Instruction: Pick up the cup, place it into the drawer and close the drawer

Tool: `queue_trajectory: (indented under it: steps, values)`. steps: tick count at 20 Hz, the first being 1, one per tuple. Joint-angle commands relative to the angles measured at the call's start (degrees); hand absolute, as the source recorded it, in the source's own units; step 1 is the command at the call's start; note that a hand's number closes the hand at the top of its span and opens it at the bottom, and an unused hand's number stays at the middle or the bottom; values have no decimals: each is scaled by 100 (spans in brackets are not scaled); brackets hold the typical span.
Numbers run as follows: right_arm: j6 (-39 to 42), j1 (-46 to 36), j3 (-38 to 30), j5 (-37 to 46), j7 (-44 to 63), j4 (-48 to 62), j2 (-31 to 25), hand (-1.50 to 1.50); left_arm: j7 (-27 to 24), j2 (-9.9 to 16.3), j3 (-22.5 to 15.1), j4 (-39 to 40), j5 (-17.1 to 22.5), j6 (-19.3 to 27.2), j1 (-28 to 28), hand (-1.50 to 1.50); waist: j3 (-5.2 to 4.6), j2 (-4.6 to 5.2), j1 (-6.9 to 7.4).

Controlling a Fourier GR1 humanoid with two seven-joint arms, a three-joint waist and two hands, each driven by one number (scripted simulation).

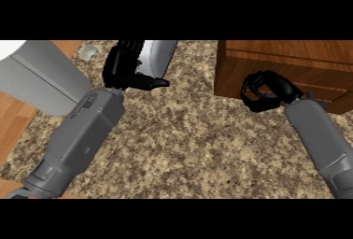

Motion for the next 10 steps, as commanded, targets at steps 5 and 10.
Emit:
queue_trajectory:
  steps: [5,10]
  values:
    - [-294,-976,-590,-185,429,89,-738,150,18,33,-68,-169,19,-267,144,-150,-51,131,259]
    - [-36,-837,-628,-300,456,-2,-906,150,-24,-21,-85,-241,32,-259,303,-150,-51,124,282]
